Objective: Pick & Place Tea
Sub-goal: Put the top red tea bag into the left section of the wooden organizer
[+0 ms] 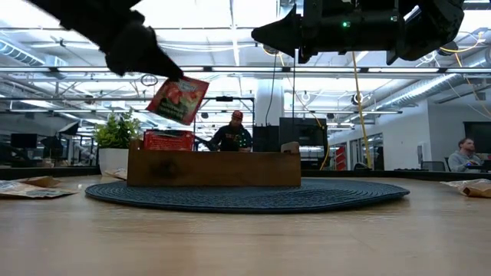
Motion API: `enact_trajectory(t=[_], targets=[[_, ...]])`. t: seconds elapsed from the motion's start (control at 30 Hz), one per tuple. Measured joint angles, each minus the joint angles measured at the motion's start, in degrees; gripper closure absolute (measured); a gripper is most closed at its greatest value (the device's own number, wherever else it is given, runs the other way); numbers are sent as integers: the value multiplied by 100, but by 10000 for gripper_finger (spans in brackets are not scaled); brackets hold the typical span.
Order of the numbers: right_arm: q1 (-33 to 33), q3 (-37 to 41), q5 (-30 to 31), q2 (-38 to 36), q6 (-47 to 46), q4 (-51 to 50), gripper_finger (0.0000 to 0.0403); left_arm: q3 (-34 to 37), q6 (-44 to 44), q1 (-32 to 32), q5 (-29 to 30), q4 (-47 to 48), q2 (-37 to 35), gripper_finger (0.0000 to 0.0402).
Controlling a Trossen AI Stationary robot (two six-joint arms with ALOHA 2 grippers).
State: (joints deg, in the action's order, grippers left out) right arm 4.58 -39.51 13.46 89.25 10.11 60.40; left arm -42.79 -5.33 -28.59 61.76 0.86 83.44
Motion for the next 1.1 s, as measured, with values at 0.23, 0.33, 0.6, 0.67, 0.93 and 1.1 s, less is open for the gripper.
enact_trajectory(t=[0.23,0.33,0.6,0.67,0.93,1.1], targets=[[-13,0,1,0,0,0,403,1196,905,-109,445,-2327,-3,401],[-30,0,1,0,0,13,403,1549,868,-104,644,-2846,-5,401],[-125,0,4,0,-61,15,403,1933,558,54,578,-3422,-5,401],[-125,0,3,0,-61,15,403,1933,534,55,577,-3418,-5,401],[-125,0,1,0,-52,15,403,1933,411,55,421,-3416,-5,401],[-125,0,1,0,-46,13,403,1934,385,55,430,-3552,157,401]])
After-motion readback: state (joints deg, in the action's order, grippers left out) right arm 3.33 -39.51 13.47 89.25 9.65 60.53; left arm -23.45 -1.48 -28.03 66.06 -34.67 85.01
